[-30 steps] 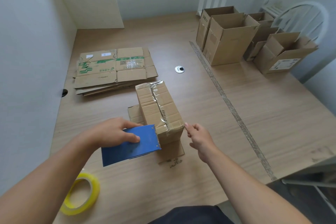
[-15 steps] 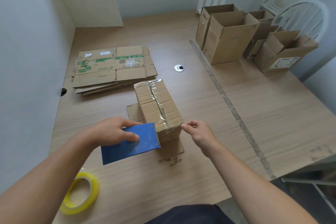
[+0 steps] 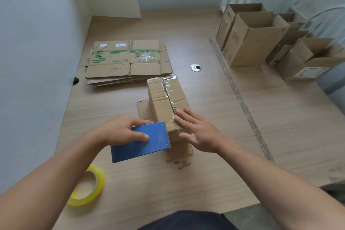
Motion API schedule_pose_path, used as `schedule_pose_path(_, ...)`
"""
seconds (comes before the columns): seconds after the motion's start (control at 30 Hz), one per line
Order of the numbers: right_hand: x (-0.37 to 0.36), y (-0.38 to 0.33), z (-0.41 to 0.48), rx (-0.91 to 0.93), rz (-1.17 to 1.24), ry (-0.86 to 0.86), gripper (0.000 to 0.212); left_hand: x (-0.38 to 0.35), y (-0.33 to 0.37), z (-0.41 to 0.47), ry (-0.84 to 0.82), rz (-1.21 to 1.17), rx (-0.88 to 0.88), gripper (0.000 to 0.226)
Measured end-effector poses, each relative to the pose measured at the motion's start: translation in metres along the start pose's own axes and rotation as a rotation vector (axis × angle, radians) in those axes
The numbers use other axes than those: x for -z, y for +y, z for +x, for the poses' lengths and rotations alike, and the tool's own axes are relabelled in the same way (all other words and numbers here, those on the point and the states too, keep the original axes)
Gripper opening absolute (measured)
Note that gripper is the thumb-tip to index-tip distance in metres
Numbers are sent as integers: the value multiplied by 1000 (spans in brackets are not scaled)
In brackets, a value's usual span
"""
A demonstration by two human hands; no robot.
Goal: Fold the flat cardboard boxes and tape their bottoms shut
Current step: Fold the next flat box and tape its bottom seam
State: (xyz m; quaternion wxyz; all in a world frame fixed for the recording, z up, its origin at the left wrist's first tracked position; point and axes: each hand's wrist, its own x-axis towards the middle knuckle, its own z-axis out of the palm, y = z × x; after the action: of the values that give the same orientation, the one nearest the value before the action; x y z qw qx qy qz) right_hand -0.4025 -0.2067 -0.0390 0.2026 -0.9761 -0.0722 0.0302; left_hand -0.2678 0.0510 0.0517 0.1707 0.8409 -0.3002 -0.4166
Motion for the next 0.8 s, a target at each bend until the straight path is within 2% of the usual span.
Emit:
schedule_pose_path(0.07,-8,-3,-2,-19,3,81,63,-1,-3,0,-3,-22,-11,44)
schedule_pose_path(0.23,-21,-10,3,-12,-23,352,43,0,-13,-3,10,-35,-32,51)
schedule_pose_path(0.47,-26,-6,6,34,-85,399,43,6,-37,-22,34,-64,-56,47)
schedule_pose_path(0.63,-27,-7,8,50,-108,410,48,7,-42,-20,77,37,-49,51)
schedule_pose_path(0.8,-28,-8,6,23,-84,386,49,3,-55,-24,97,-68,-49,48)
